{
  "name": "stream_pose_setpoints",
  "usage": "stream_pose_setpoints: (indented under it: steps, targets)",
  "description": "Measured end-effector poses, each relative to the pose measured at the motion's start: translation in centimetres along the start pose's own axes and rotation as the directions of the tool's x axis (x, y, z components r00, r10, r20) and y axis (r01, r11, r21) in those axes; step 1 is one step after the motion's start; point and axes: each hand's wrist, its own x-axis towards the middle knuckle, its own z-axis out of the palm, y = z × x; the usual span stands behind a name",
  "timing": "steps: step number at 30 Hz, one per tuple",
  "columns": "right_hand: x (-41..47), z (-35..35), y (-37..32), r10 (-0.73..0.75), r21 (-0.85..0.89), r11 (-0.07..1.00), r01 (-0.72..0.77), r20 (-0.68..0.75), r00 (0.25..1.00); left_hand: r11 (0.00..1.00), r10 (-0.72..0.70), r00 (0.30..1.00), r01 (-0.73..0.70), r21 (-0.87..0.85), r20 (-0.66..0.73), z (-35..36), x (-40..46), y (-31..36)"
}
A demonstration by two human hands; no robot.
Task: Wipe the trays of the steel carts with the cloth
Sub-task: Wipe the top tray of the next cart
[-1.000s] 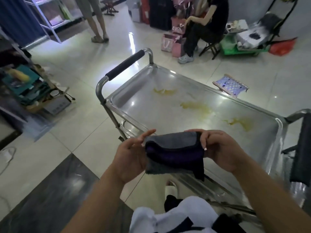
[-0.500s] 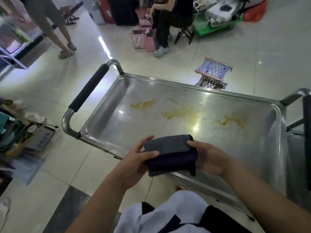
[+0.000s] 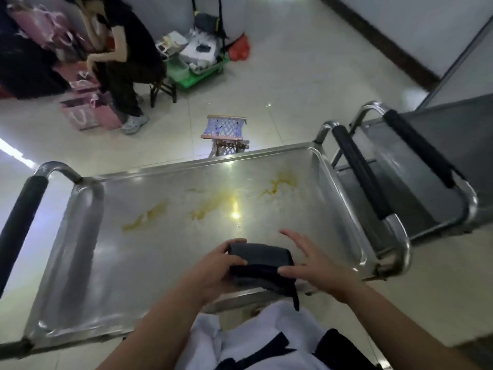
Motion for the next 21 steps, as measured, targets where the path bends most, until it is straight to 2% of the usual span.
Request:
stream_pose_setpoints:
  steps: [1, 3, 4, 6, 8, 10, 12, 13, 14, 15, 16, 17, 18, 19, 20, 21]
  targets:
    - [-0.7, 0.3, -0.2, -0.071, -0.228, 0.971, 0.077, 0.033, 0.997, 0.999, -0.008, 1.0, 0.006, 0.038, 0.03, 0.5, 0.2, 0.6]
    - [-1.8, 1.7, -0.9, -0.154, -0.592, 0.783, 0.193, 0.116, 0.981, 0.996, -0.04, 0.992, 0.031, 0.081, 0.12, 1.3, 0.5, 1.5]
    - [-2.2, 2.6, -1.2, -0.177, -0.667, 0.716, 0.209, 0.116, 0.977, 0.994, -0.071, 0.98, 0.053, 0.098, 0.184, 1.8, 0.3, 1.9]
    - [-2.6, 4.0, -0.8, -0.277, -0.662, 0.713, 0.23, 0.035, 0.96, 0.988, -0.121, 0.949, 0.087, 0.127, 0.292, 2.2, 0.3, 2.2]
    - [-3.2, 4.7, -0.4, -0.33, -0.575, 0.786, 0.227, -0.079, 0.941, 0.983, -0.161, 0.933, 0.123, 0.134, 0.322, 2.4, 0.6, 2.3]
    - [-3.9, 5.3, -0.1, -0.268, -0.437, 0.884, 0.164, -0.188, 0.945, 0.976, -0.214, 0.917, 0.184, 0.117, 0.337, 2.4, 1.3, 2.1]
    - [-4.1, 6.1, 1.3, -0.065, -0.076, 0.996, 0.042, -0.327, 0.943, 0.959, -0.284, 0.878, 0.267, 0.1, 0.384, 2.7, 1.6, 1.6]
    - [-4.0, 6.3, 2.1, 0.097, 0.167, 0.985, -0.038, -0.361, 0.927, 0.95, -0.309, 0.867, 0.295, 0.097, 0.391, 2.9, 1.9, 1.1]
    - [-3.9, 6.2, 2.9, 0.279, 0.414, 0.902, -0.122, -0.345, 0.896, 0.951, -0.308, 0.88, 0.289, 0.105, 0.363, 3.1, 2.2, 0.4]
    - [-3.9, 5.9, 3.8, 0.446, 0.631, 0.752, -0.188, -0.277, 0.851, 0.961, -0.273, 0.916, 0.251, 0.113, 0.294, 3.3, 2.6, -0.3]
    - [-3.9, 5.3, 4.3, 0.566, 0.773, 0.592, -0.229, -0.196, 0.801, 0.974, -0.215, 0.957, 0.195, 0.114, 0.194, 3.3, 3.1, -1.0]
    - [-3.9, 4.5, 4.5, 0.633, 0.846, 0.477, -0.238, -0.143, 0.761, 0.984, -0.148, 0.984, 0.137, 0.113, 0.094, 3.1, 3.7, -1.7]
    - [-3.7, 3.7, 4.5, 0.669, 0.864, 0.448, -0.228, -0.155, 0.727, 0.99, -0.085, 0.996, 0.082, 0.113, 0.019, 2.7, 4.4, -2.4]
    - [-3.4, 2.6, 4.5, 0.674, 0.832, 0.511, -0.216, -0.232, 0.702, 0.989, -0.014, 1.0, 0.017, 0.144, -0.025, 2.1, 4.8, -2.9]
    - [-2.8, 1.4, 4.8, 0.639, 0.731, 0.646, -0.219, -0.361, 0.679, 0.976, 0.062, 0.996, -0.046, 0.214, -0.065, 1.5, 5.2, -3.3]
    - [-2.2, 0.2, 5.2, 0.547, 0.549, 0.802, -0.237, -0.514, 0.661, 0.945, 0.133, 0.985, -0.093, 0.313, -0.111, 1.0, 5.3, -3.6]
